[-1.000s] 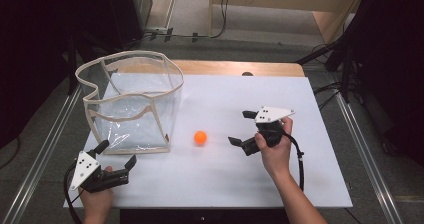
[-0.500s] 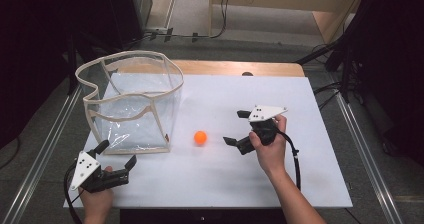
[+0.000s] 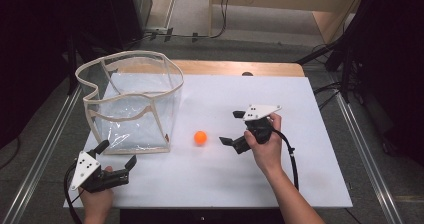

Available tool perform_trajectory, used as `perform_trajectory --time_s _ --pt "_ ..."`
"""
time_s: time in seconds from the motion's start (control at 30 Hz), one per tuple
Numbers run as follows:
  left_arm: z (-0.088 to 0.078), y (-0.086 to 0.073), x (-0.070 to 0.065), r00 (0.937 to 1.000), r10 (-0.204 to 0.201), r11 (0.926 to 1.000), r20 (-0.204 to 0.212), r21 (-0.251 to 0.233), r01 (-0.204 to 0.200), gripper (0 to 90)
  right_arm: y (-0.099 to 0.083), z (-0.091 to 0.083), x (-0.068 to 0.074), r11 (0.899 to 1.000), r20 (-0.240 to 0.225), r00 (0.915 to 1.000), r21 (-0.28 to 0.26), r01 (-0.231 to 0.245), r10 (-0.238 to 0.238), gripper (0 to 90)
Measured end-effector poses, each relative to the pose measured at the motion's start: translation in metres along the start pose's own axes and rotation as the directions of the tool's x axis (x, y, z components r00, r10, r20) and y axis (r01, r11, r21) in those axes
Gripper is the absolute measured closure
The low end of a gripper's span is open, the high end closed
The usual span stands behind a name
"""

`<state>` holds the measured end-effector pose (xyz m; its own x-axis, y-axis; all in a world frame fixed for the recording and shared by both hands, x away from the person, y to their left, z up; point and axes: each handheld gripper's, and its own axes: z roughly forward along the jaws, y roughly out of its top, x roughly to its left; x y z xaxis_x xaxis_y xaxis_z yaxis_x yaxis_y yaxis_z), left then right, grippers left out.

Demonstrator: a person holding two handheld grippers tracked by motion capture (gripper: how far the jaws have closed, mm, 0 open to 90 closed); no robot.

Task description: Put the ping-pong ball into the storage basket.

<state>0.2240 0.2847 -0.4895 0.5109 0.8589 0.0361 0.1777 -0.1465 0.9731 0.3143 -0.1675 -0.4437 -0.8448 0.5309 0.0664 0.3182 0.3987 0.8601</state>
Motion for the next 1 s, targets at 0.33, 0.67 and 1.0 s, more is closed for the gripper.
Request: perform_trajectory --time_s 0.33,0.67,1.0 --pt "0.000 0.000 0.000 1.0000 0.001 1.0000 0.001 0.000 -0.001 0.0 0.004 0.010 0.000 1.000 -0.020 0.9998 0.022 0.009 -0.009 0.0" --pt "0.000 0.000 0.000 1.0000 0.002 1.0000 0.002 0.001 -0.002 0.0 0.008 0.022 0.000 0.998 -0.045 0.9984 0.061 0.036 -0.033 0.0" --pt "0.000 0.000 0.000 1.0000 0.004 1.0000 0.002 0.001 -0.004 0.0 0.015 0.035 0.001 0.993 -0.055 0.9971 0.104 0.057 -0.052 0.0"
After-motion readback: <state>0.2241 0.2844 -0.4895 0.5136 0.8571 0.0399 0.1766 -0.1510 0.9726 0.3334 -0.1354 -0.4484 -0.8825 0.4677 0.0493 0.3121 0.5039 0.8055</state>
